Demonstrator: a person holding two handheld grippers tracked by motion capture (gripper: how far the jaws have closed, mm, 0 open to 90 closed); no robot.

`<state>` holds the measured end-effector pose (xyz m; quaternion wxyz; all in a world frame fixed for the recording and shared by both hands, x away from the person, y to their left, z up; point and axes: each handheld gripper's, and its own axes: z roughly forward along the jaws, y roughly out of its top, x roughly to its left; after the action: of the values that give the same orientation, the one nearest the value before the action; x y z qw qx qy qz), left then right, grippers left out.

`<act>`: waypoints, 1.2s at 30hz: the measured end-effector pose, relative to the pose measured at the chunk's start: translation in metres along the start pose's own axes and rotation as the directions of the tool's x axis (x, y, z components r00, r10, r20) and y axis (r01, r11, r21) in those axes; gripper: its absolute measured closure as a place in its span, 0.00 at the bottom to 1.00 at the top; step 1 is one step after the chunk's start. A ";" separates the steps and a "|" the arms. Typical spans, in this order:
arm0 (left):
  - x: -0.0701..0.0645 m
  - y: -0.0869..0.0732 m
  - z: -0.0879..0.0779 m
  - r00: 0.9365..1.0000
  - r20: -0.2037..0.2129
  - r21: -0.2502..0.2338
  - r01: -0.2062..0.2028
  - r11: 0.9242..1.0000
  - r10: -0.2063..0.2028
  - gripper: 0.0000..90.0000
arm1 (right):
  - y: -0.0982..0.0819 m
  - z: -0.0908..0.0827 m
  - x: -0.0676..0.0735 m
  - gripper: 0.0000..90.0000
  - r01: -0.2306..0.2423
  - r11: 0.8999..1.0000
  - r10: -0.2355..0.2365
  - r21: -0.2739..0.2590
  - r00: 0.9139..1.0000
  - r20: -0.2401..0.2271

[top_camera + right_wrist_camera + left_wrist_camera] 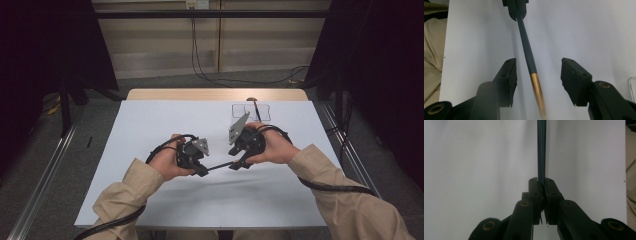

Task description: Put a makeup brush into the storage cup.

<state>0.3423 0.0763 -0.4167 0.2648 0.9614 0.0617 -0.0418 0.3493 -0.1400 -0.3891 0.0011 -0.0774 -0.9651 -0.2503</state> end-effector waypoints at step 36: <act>0.001 -0.019 -0.007 0.998 -0.023 -0.116 0.057 0.992 -0.060 0.95 | -0.041 -0.014 -0.017 0.16 -0.243 0.813 0.260 -0.530 0.965 -0.044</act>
<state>0.3411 0.0959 -0.4199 0.3175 0.9428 0.0956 -0.0331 0.3591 -0.1844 -0.3972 -0.0021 -0.2052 -0.8394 -0.5034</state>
